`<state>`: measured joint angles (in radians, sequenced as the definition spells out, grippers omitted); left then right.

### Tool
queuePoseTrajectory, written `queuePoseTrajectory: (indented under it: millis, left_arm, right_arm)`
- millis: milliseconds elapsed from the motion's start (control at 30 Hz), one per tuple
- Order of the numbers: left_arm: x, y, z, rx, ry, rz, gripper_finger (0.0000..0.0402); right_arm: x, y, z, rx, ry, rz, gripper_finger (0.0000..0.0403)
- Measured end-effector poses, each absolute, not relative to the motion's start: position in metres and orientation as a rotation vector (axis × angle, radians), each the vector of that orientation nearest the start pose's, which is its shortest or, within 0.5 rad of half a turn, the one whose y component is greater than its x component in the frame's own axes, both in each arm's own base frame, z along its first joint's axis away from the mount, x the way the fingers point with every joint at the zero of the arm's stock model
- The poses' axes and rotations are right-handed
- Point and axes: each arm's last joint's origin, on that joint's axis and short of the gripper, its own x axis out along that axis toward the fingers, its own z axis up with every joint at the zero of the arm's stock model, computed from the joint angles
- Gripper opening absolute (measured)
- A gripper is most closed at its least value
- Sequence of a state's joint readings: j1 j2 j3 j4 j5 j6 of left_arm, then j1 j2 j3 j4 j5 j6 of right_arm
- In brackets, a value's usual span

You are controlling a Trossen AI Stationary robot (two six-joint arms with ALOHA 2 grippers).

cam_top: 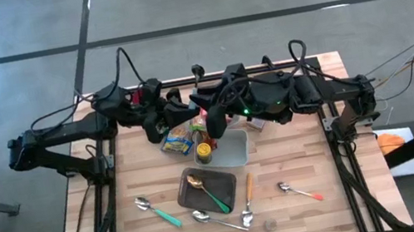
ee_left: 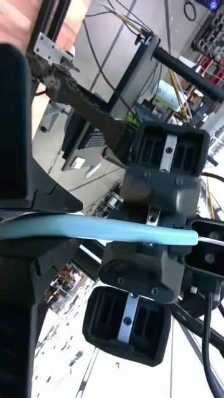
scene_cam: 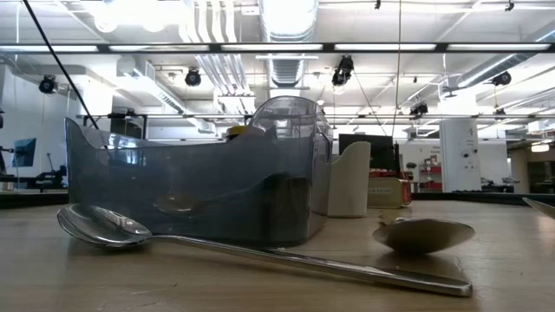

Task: Pick & Place Food Item
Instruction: Put the blue spoon into the black bin

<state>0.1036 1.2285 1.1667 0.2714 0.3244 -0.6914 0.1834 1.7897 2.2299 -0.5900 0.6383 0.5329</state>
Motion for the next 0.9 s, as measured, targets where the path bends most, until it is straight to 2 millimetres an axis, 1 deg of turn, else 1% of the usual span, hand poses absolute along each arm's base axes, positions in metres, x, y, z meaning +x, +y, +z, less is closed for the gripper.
queuePoseTrajectory:
  millis: [100, 133, 200, 400, 567, 733, 900]
  left_arm:
    - [0.272, 0.019, 0.416, -0.654, -0.116, -0.281, 0.0027]
    - [0.272, 0.019, 0.417, -0.654, -0.119, -0.282, 0.0029]
    - [0.272, 0.019, 0.417, -0.658, -0.119, -0.278, 0.0053]
    - [0.272, 0.019, 0.416, -0.687, -0.108, -0.282, 0.0171]
    - [0.269, 0.019, 0.415, -0.718, -0.065, -0.304, 0.0245]
    - [0.255, 0.020, 0.414, -0.734, 0.034, -0.295, 0.0288]
    - [0.231, 0.027, 0.409, -0.728, 0.151, -0.199, 0.0304]
  right_arm:
    - [0.361, 0.050, 0.507, 0.436, 0.020, -0.465, 0.0036]
    - [0.361, 0.050, 0.507, 0.437, 0.016, -0.454, 0.0026]
    - [0.361, 0.050, 0.508, 0.432, 0.015, -0.442, 0.0025]
    - [0.362, 0.050, 0.507, 0.394, 0.035, -0.417, 0.0025]
    - [0.362, 0.051, 0.507, 0.384, 0.051, -0.384, 0.0025]
    - [0.355, 0.051, 0.507, 0.375, 0.086, -0.368, 0.0024]
    - [0.349, 0.050, 0.507, 0.382, 0.126, -0.356, 0.0023]
